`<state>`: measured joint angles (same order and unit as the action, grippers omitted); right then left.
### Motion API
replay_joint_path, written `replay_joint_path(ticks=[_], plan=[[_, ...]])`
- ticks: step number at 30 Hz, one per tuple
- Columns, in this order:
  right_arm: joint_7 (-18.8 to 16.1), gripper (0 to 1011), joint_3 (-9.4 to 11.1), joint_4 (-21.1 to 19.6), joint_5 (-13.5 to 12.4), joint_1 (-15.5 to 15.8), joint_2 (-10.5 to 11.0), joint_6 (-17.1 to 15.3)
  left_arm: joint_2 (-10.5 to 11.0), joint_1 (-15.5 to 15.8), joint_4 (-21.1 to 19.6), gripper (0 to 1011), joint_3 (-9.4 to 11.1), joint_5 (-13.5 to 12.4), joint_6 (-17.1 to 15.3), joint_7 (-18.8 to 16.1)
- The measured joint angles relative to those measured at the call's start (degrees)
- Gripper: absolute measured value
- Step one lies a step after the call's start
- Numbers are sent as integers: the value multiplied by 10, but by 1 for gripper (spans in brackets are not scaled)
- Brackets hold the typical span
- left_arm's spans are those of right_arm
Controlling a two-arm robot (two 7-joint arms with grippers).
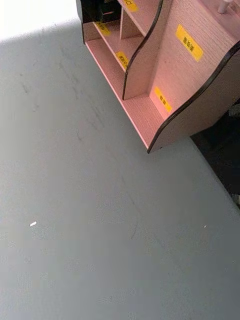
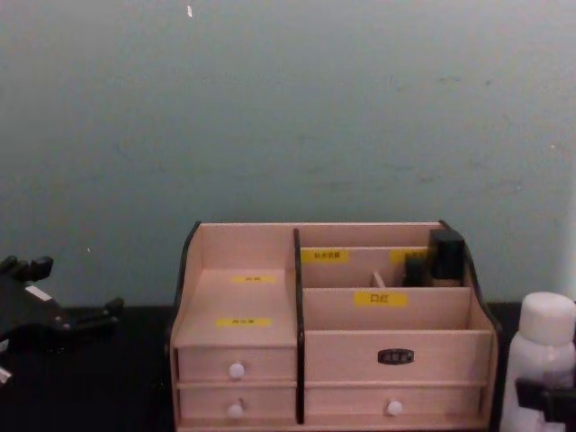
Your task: Pick up the facial cleanser and watermelon frost from the table and place them into the tiered storage box.
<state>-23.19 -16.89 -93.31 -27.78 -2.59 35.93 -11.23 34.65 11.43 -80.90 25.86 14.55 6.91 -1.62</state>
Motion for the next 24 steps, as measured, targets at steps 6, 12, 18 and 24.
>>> replay_joint_path(ticks=[6, 12, 18, 24], plan=[[-4, 1002, -3, 9, 1, -8, -8, 2, 0, 0, 0, 1001, 0, 0, 0, 0], [-6, 1002, -4, 13, 1, -13, -12, 2, 0, 0, 0, 1001, 0, 0, 0, 0], [-6, 1002, -4, 13, 1, -14, -13, 3, 0, 0, 0, 1001, 0, 0, 0, 0], [-6, 1002, -4, 13, 1, -14, -13, 3, 0, 0, 0, 1001, 0, 0, 0, 0]])
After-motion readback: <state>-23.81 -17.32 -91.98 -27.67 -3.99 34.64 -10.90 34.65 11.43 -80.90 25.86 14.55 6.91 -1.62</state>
